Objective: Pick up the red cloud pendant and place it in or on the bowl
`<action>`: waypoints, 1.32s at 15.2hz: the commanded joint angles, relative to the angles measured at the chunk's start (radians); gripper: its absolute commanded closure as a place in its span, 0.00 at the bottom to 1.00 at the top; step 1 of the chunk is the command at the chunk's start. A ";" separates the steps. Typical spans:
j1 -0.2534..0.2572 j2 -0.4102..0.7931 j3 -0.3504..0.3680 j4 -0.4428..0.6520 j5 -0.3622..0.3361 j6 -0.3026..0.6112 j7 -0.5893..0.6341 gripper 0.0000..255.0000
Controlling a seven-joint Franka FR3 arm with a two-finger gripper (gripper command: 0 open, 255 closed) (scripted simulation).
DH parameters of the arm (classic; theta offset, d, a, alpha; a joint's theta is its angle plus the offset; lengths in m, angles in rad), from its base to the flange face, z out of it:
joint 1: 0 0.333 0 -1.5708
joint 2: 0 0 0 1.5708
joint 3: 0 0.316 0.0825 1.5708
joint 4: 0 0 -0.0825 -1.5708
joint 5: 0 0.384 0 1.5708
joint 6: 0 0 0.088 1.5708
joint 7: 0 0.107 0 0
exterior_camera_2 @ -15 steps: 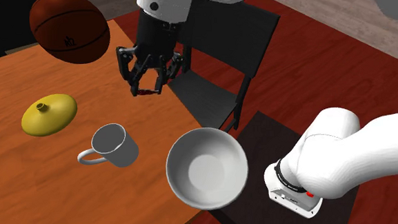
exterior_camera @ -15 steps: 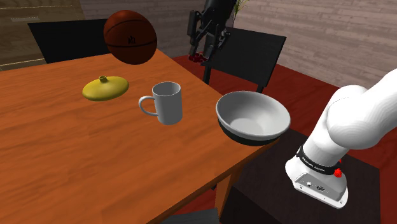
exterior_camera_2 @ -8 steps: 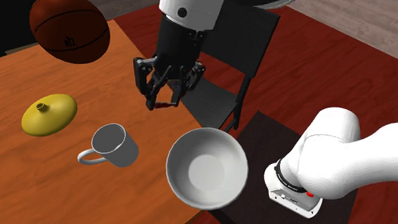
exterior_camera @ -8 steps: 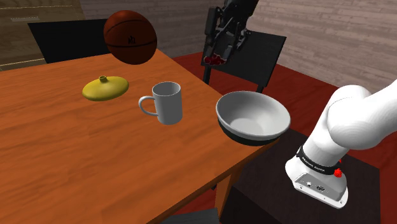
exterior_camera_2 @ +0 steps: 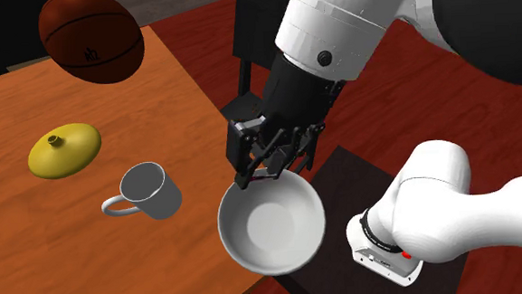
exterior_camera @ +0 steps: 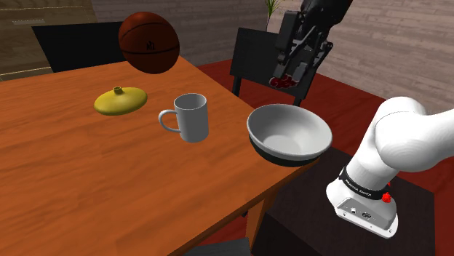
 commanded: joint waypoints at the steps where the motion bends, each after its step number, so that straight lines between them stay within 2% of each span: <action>1: 0.014 -0.070 0.010 -0.026 0.011 -0.032 0.034 1.00; 2: 0.021 -0.103 0.014 -0.037 0.016 -0.049 0.050 1.00; 16: 0.038 -0.183 0.059 -0.251 0.068 0.074 -0.006 1.00; 20: 0.039 -0.185 0.061 -0.258 0.070 0.079 -0.008 1.00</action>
